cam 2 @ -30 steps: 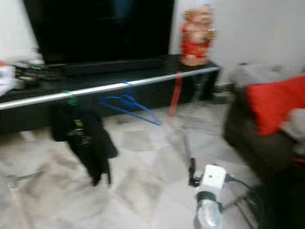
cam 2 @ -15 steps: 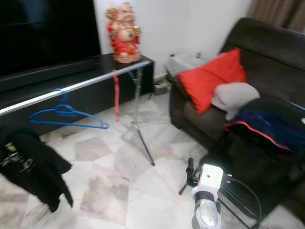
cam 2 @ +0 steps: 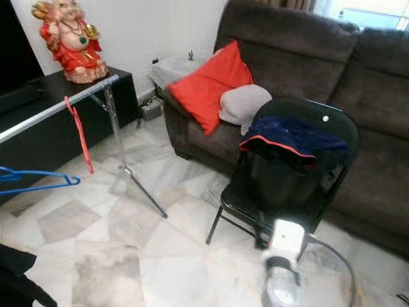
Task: Hang hanger
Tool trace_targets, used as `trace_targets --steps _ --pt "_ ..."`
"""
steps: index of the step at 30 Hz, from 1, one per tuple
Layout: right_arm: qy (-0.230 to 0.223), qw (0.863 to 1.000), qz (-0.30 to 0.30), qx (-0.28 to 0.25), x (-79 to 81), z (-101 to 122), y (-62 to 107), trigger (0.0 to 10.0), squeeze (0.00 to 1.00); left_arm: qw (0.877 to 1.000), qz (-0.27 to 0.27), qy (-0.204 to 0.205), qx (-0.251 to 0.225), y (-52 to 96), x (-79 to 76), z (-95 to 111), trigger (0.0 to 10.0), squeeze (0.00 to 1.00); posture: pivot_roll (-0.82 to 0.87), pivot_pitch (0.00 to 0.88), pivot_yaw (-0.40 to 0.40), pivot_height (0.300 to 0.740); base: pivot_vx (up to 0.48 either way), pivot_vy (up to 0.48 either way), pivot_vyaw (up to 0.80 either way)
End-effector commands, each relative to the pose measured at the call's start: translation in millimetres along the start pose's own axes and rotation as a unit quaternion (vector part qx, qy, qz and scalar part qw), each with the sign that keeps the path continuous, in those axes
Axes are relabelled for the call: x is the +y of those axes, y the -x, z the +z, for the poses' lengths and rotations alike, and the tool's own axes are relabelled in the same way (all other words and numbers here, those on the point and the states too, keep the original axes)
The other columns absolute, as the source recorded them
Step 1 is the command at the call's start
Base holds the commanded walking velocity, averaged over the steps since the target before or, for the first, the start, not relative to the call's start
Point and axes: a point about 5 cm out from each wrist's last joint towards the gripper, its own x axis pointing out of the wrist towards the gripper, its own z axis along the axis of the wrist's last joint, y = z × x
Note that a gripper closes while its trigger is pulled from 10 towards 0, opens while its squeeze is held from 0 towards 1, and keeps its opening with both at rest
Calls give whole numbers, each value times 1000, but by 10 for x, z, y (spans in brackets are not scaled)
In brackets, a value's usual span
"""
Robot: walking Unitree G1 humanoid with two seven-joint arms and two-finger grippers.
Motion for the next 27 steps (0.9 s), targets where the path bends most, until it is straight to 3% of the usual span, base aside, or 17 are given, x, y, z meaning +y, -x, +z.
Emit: trace_targets --steps 1,2,6,10,12,16,23,27 --pt "-3 1000 3 2 42 -20 22 10000 0 1000 12 2 9 30 53 -76 10000 0 65 15 10 740 0 0 -425" --pt "-3 1000 3 2 42 -20 22 10000 0 1000 12 2 9 30 53 -76 10000 0 65 15 10 740 0 0 -425" --pt "-2 1000 3 -1 43 -21 29 10000 0 991 78 -41 -105 18 235 368 10000 0 67 19 11 740 0 0 0" --pt "-2 1000 3 -2 42 -23 29 10000 0 986 68 -43 -147 22 256 540 10000 0 68 16 12 740 0 0 0" --pt "-3 1000 3 -4 42 -13 23 10000 0 978 51 -51 -195 41 253 712 10000 0 69 13 11 740 0 0 0" --pt "-3 1000 3 -4 42 -13 19 10000 0 975 34 -58 -210 52 236 763 10000 0 75 12 8 740 0 0 0" --pt "-2 1000 6 -5 55 -12 25 10000 0 976 22 -61 -208 59 164 664 10000 0 68 6 5 740 0 0 0" --pt "0 1000 8 -8 48 -3 21 10000 0 973 8 -52 -223 58 65 661 10000 0 71 0 3 740 0 0 0"
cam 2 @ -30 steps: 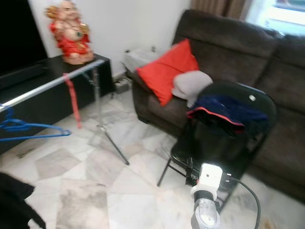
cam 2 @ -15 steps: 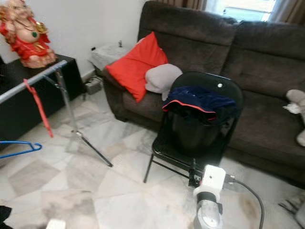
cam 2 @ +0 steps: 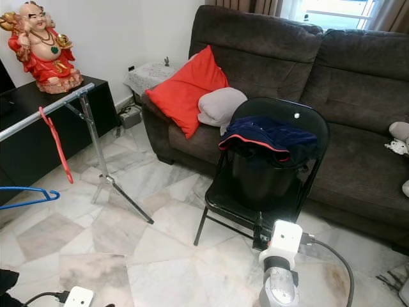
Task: Hang hanger
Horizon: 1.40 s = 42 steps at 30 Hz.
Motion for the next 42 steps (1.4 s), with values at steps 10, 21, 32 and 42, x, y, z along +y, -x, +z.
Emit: trace_targets --steps 10,21,32,42 --pt "1 1000 4 -12 25 30 -4 10000 0 999 8 34 -8 -3 -18 12 10000 0 62 0 13 740 321 0 0" --pt "0 1000 4 -12 35 18 -9 10000 0 999 13 34 9 56 29 -75 10000 0 69 0 18 740 375 0 0" --pt "-7 1000 -9 -8 -13 12 -8 10000 0 999 7 35 4 34 -23 -44 10000 0 67 0 15 740 378 0 -71" --pt "-6 1000 -11 -13 -14 24 -7 10000 0 999 7 37 9 38 -34 -59 10000 0 64 1 15 740 379 0 -706"
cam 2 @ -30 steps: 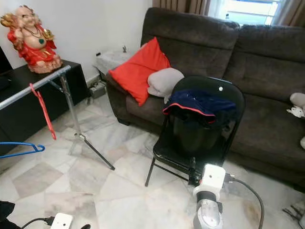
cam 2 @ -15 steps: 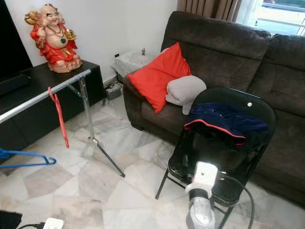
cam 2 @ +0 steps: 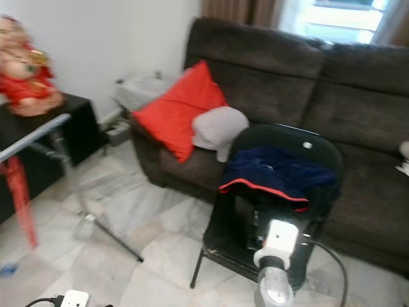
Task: Hang hanger
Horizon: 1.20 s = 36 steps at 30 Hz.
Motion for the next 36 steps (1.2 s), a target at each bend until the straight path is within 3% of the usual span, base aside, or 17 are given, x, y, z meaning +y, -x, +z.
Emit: trace_targets --steps 1,8,17,26,31,36 --pt "4 1000 -17 -11 -90 43 -11 10000 0 1000 -9 4 10 3 -69 -40 10000 0 65 3 15 740 281 0 0" --pt "7 999 -38 -35 -146 131 28 10000 0 1000 -8 5 28 18 -60 -97 10000 0 56 10 19 740 40 0 0" --pt "36 998 -24 -41 -119 172 99 10000 0 999 -10 6 46 41 -66 -163 10000 0 52 13 18 740 0 0 0" --pt "67 997 -44 -21 -248 194 315 10000 0 997 -10 8 76 65 -63 -250 10000 0 46 16 14 740 0 0 0" --pt "130 989 -68 4 -400 238 405 10000 0 996 -10 8 87 68 -54 -270 10000 0 36 16 15 740 0 0 0" --pt "183 978 -92 26 -514 308 388 10000 0 996 -11 8 93 65 -54 -276 10000 0 33 13 15 740 0 0 0"
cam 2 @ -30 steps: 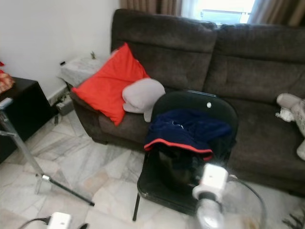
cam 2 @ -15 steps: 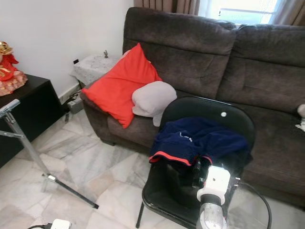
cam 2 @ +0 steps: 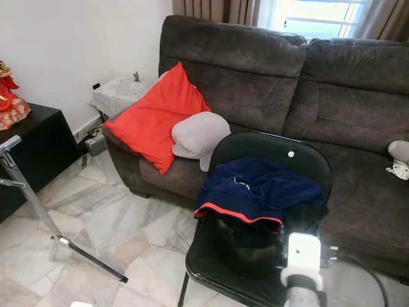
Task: Hang hanger
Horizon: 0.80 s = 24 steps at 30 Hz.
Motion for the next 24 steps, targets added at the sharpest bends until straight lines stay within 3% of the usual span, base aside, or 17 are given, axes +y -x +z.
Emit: trace_targets --steps 1,3,10,20,24 --pt "28 999 -18 14 -59 26 -21 10000 0 1000 2 -6 15 7 28 -30 10000 0 31 13 15 740 0 0 0" --pt "74 996 -20 37 -91 -14 -44 10000 0 1000 1 -6 19 3 20 -34 10000 0 29 12 16 740 0 0 0" --pt "141 989 17 31 -4 14 -64 10000 0 1000 6 -4 23 -5 18 -34 10000 0 39 8 11 740 0 0 0" --pt "193 980 39 -2 33 138 -79 10000 0 1000 7 -4 30 7 46 -55 10000 0 37 6 13 740 0 0 0" --pt "192 981 38 1 33 138 -80 10000 0 1000 7 -4 30 8 47 -56 10000 0 35 6 13 740 0 0 0"
